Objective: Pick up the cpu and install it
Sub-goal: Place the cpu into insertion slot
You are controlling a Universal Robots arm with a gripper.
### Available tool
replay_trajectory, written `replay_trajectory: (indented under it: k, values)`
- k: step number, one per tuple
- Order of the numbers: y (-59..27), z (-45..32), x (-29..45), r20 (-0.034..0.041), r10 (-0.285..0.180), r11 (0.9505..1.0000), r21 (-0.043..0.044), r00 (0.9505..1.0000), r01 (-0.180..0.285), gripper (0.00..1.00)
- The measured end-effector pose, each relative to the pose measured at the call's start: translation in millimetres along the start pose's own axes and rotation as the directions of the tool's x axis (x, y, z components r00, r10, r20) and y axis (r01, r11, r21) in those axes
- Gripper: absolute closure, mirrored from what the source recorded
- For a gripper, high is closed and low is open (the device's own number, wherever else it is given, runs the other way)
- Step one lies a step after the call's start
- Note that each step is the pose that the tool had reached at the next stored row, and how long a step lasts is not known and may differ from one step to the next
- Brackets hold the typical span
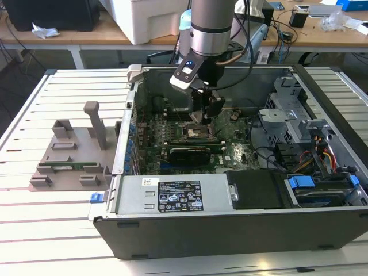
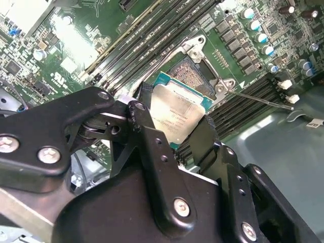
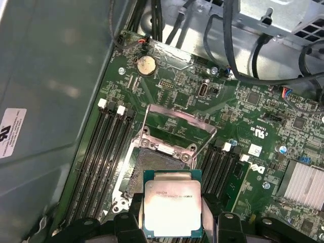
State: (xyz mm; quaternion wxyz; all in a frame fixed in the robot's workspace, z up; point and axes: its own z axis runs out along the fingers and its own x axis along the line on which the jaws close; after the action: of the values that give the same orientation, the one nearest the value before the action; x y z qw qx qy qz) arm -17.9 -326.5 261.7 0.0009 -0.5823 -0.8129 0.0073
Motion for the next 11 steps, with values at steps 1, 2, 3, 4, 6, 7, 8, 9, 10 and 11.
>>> replay_trajectory:
  k: [1, 2, 3, 4, 6, 7, 8, 9, 10, 11]
  values:
    - [0.0, 0.0, 0.0, 0.0, 0.006, 1.0, 0.0, 1.0, -0.006, 0.46]
    - [0.0, 0.0, 0.0, 0.0, 0.014, 0.9999, 0.0001, 0.9999, -0.014, 0.46]
    - [0.1, 0.0, 0.0, 0.0, 0.024, 0.9997, 0.0002, 0.9997, -0.024, 0.46]
    - [0.1, 0.0, 0.0, -0.0002, 0.034, 0.9994, 0.0003, 0.9994, -0.034, 0.46]
    - [0.2, 0.0, -0.1, -0.0004, 0.06, 0.9982, 0.0005, 0.9982, -0.06, 0.46]
    - [0.2, 0.0, -0.1, -0.0004, 0.066, 0.9978, 0.0006, 0.9978, -0.066, 0.46]
    - [0.2, 0.0, -0.1, -0.0005, 0.073, 0.9974, 0.0006, 0.9974, -0.073, 0.46]
    - [0.2, 0.0, -0.1, -0.0007, 0.082, 0.9967, 0.0007, 0.9967, -0.082, 0.46]
    - [0.2, 0.0, -0.1, -0.0008, 0.088, 0.9962, 0.0007, 0.9962, -0.088, 0.46]
    - [0.2, 0.0, -0.1, -0.0009, 0.098, 0.9951, 0.0008, 0.9951, -0.098, 0.46]
